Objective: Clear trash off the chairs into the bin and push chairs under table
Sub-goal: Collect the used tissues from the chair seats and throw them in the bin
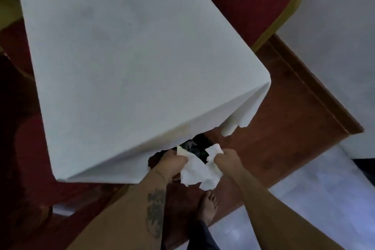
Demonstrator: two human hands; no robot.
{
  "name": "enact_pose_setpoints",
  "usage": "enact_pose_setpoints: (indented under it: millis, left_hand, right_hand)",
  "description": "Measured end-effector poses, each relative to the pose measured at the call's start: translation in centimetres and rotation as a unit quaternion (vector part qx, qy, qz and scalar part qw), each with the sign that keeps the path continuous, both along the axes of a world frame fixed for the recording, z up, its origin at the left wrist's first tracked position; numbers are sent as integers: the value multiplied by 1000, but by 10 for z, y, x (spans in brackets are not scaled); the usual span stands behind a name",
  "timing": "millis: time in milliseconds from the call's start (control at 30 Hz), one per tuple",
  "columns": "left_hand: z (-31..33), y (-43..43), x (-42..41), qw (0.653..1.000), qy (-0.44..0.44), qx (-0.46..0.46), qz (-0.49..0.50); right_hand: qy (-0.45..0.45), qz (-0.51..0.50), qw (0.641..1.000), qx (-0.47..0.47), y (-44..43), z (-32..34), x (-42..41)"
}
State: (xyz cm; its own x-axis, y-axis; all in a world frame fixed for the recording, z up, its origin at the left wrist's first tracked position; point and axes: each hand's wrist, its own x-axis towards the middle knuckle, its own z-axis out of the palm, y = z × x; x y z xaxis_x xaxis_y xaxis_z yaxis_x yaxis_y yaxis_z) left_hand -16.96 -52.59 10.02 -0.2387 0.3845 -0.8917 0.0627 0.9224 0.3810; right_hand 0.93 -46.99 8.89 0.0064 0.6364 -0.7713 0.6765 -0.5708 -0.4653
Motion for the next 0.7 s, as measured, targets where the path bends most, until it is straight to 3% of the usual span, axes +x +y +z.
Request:
enact_pose_setpoints:
  millis: [133, 433, 567, 700]
  left_hand:
    - [-58, 8, 14, 992, 28, -39, 120]
    - [-155, 19, 17, 956, -11, -75, 284]
    - [-180, 27, 5, 964, -42, -49, 259]
    - [-186, 25, -1, 965, -42, -48, 253]
  right_hand:
    - [3, 41, 999, -31, 24, -58, 4]
    - [57, 55, 993, -85, 36, -156, -15]
    - [53, 75, 987, -129, 47, -183, -35]
    - [40, 80, 992, -88, 47, -201, -39]
